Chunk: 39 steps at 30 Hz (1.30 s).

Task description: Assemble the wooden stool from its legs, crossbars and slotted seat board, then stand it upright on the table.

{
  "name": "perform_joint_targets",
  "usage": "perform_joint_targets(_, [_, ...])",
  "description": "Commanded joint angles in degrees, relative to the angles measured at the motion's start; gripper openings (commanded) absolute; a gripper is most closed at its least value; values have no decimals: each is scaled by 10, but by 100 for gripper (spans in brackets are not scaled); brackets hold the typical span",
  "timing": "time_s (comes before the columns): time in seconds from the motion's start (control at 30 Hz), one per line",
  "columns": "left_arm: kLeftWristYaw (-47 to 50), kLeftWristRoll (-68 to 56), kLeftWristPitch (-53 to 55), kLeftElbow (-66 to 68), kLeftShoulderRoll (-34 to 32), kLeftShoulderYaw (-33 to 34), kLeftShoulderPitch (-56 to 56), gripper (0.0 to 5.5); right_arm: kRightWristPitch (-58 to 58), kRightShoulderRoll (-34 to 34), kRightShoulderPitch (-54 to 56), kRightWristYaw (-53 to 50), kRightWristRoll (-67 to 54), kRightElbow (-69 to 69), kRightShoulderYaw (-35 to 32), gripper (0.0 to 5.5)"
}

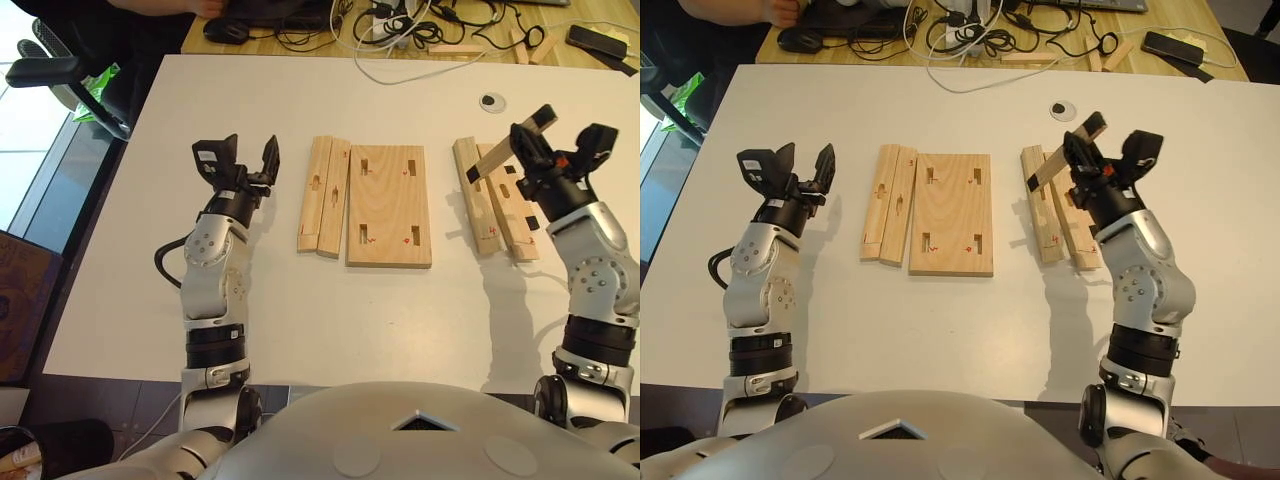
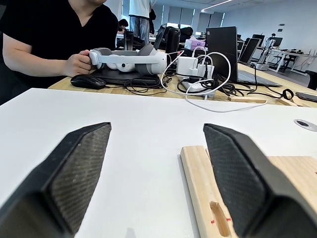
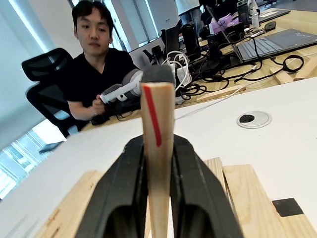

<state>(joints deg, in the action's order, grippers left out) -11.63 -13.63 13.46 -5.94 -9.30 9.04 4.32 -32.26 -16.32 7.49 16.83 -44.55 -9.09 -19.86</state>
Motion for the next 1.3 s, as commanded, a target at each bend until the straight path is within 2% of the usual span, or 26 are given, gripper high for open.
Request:
perform_joint_targets(0.03, [-3, -4, 14, 3, -10, 4, 0, 343, -54, -6, 9, 12, -113, 57, -85, 40])
perform_joint_targets(0.17, [-7, -8, 19, 6, -10, 3, 2, 343, -91, -36, 5, 37, -173, 112, -137, 40])
perform_joint_targets(0.3, [-7, -8, 17, 8, -7, 2, 4, 343, -90, -57, 4, 48, -163, 132, -143, 40])
perform_joint_targets(0.57, [0, -9, 19, 6, 0, 1, 12, 343, -33, -50, 37, 52, -99, 176, -122, 40])
perform_joint_targets(0.8, [4, -10, 23, -1, 1, 1, 11, 343, 11, -82, 48, 75, -40, 238, -120, 40])
perform_joint_targets(1.3, [12, -10, 31, -9, 2, 1, 13, 343, 70, -95, 108, 168, 78, 359, -43, 40])
